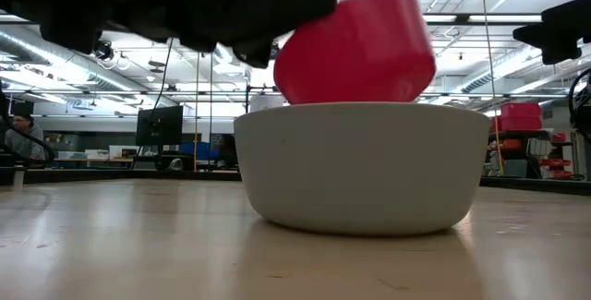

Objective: Nest bowls inside each other
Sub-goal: Stack the red bowl on top of the yellow bowl, then stack the dark blue bowl on top of the red bowl

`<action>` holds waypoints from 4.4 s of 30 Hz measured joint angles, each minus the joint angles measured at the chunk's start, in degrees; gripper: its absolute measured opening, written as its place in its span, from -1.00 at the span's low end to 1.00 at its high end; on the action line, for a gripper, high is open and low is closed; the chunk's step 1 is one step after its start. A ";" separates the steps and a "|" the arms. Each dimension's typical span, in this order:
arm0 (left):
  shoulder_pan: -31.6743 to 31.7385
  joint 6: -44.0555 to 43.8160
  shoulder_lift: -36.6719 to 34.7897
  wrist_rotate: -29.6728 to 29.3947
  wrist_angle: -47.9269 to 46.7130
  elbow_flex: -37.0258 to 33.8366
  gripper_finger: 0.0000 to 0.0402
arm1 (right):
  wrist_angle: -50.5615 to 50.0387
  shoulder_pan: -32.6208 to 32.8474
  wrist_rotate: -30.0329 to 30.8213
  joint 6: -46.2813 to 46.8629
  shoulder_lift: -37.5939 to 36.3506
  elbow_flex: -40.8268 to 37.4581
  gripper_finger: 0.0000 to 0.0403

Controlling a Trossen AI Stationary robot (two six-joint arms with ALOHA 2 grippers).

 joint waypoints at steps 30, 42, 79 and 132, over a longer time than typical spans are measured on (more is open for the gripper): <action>0.98 -4.41 -0.11 3.70 -36.39 12.22 -1.00 | 0.01 -0.01 -0.07 1.31 0.00 0.00 -0.14; 1.31 -5.45 -0.15 5.88 -37.32 12.31 -1.00 | 0.00 0.01 -0.07 1.31 0.00 0.00 -0.21; -16.58 -19.64 -20.06 -18.29 -72.31 12.02 0.17 | -2.15 0.00 -3.26 5.12 0.02 0.02 0.02; -35.10 -62.51 -19.85 -24.78 -78.43 -0.98 -0.96 | 0.20 -0.01 -5.14 5.57 0.02 0.02 0.32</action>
